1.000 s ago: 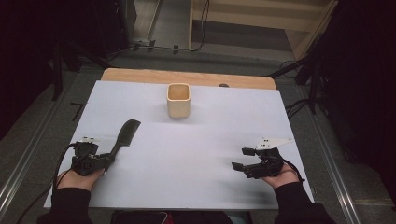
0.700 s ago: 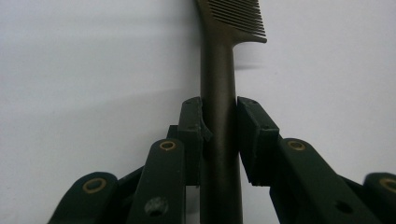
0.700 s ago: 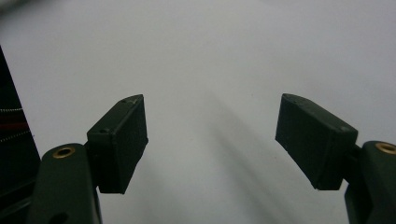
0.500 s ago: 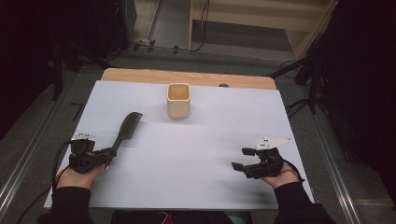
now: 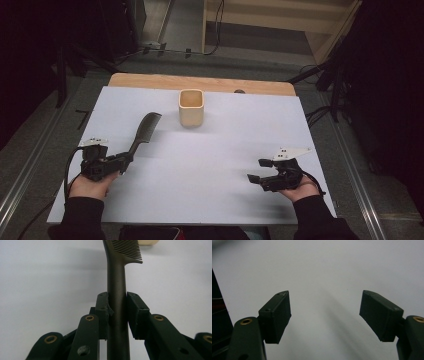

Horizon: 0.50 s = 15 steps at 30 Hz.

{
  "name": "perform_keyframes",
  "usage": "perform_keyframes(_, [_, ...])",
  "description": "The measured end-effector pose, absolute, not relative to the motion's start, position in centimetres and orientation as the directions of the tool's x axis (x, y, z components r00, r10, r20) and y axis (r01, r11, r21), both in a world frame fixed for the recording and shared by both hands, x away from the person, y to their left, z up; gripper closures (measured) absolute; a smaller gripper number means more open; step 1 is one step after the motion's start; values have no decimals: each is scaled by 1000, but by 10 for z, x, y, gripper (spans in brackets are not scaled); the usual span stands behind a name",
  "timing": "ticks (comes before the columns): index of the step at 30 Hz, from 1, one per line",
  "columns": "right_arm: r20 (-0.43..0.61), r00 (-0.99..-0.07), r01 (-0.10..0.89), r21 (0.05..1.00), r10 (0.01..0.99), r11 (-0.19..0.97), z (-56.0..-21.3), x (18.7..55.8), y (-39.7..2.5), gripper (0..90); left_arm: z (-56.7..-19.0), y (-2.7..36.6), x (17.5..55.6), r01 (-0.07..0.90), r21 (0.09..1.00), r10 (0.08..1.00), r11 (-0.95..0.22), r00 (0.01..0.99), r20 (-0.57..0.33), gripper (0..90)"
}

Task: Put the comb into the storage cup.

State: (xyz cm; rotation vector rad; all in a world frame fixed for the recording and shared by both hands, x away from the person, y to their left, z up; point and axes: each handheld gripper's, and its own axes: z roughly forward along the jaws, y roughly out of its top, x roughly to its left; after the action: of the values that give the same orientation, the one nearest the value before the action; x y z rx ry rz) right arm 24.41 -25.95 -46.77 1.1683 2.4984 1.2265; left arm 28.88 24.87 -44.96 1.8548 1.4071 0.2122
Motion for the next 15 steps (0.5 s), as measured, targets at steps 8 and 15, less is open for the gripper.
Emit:
perform_keyframes(8, [211,-692,590,717,691,372,-468,244,-258,231,-442,238,290,694,718,865,-46,387,-319,730])
perform_keyframes(15, [219,-686,596,717,694,363,-466,242,-261,231,-438,229,293,666,746,860,-17,390,-328,730])
